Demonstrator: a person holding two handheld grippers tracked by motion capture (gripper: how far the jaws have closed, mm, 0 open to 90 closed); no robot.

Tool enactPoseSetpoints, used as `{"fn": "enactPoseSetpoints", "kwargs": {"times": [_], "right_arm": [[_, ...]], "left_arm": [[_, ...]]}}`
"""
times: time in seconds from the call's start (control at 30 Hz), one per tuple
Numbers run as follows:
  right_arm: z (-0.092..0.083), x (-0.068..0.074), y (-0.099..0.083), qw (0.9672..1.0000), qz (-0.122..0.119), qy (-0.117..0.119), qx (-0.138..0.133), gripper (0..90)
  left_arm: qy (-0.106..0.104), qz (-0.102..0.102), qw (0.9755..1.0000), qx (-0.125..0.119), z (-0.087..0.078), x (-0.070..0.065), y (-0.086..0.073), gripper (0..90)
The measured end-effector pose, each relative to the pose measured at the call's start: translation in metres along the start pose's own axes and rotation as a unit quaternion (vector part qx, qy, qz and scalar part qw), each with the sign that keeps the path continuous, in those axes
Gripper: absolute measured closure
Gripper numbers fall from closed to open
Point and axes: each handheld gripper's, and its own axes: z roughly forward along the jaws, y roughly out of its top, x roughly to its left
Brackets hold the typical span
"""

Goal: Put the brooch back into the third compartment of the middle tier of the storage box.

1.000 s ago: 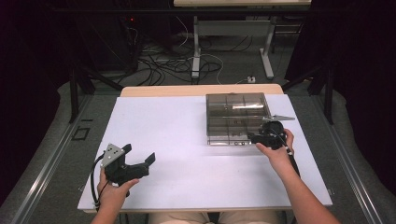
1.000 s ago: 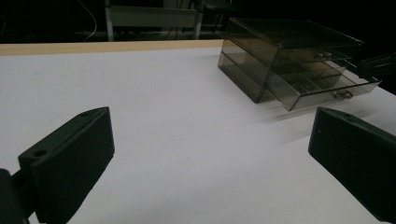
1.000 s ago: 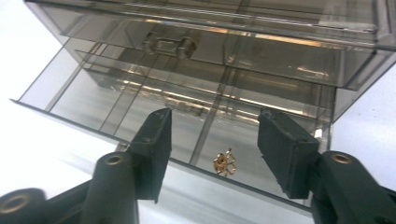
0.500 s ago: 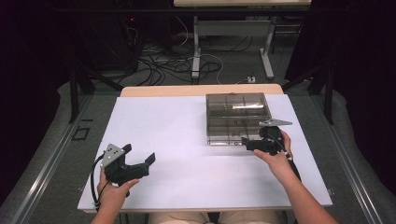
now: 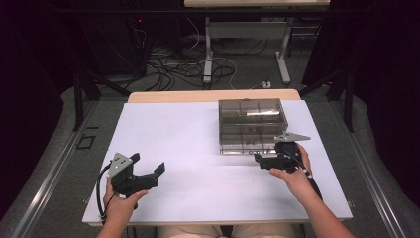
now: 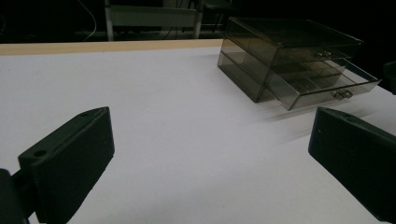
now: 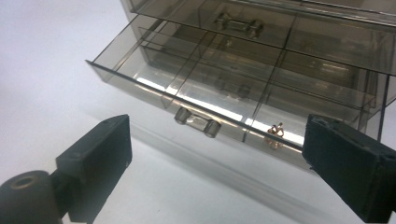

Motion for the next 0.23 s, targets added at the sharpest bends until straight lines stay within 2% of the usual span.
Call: {"fn": "enactPoseSetpoints", "kwargs": {"times": [0.23], "right_arm": [[-0.0078,0.003,-0.0055,0.9998,-0.02,0.002,0.002,3.0]], "left_arm": [[-0.001,-0.003,1.0,0.001,0.0012,-0.0003,-0.0003,0.3]]}}
